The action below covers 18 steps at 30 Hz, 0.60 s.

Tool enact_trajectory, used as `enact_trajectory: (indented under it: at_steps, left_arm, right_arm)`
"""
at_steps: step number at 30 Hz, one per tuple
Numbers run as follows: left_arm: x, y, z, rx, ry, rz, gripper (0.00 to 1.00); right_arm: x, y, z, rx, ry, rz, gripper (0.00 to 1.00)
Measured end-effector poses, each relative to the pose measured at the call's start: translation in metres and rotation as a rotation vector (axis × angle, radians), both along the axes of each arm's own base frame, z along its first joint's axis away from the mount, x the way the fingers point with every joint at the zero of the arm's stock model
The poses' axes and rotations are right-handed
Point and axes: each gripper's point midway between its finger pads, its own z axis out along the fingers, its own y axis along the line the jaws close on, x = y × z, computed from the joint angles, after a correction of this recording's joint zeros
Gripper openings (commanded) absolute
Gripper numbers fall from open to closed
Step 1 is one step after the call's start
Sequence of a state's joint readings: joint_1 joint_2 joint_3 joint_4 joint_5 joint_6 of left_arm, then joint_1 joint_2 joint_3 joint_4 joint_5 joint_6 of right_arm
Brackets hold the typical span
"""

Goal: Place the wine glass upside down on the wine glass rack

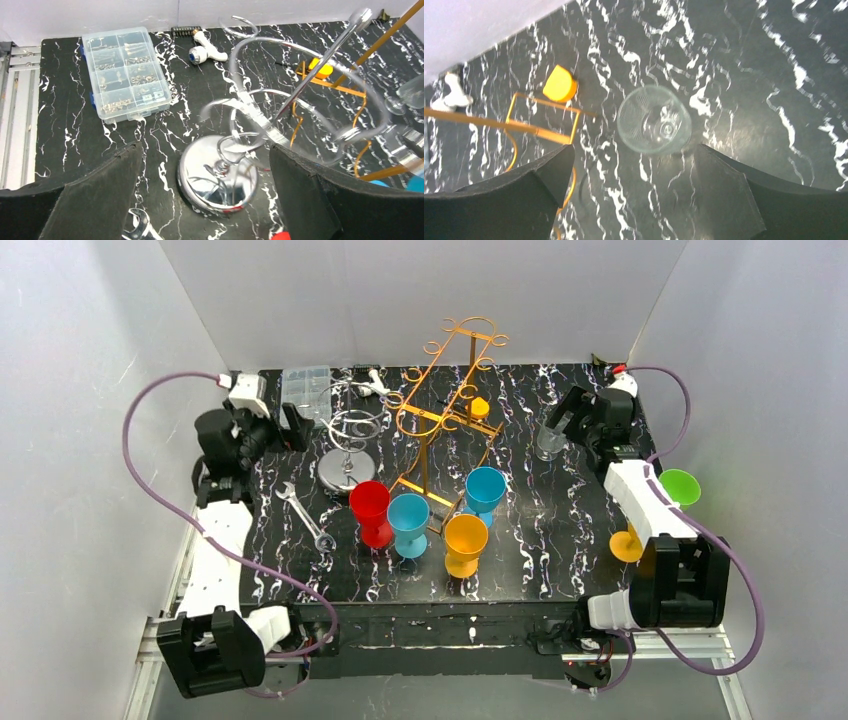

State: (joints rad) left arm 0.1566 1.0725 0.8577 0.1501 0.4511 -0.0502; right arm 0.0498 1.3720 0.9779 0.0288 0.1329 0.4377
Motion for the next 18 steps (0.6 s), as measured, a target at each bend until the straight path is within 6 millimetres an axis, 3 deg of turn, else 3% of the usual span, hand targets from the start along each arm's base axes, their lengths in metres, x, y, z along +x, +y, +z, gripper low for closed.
enact_trajectory:
  at_steps: [6, 14, 18]
  left_arm:
    - [-0.011, 0.004, 0.039, 0.008, 0.123, 0.022, 0.99]
    - [-0.057, 0.005, 0.019, 0.036, 0.311, 0.037, 0.99]
    - [-0.072, -0.001, 0.04, 0.023, 0.325, 0.02, 0.99]
  right_arm:
    - [-0.034, 0.027, -0.002, 0.003, 0.091, 0.078, 1.0]
    - [-0.074, 0.071, 0.022, -0.136, 0.089, 0.177, 1.0]
    - [-0.088, 0.101, 0.037, -0.205, 0.076, 0.244, 1.0]
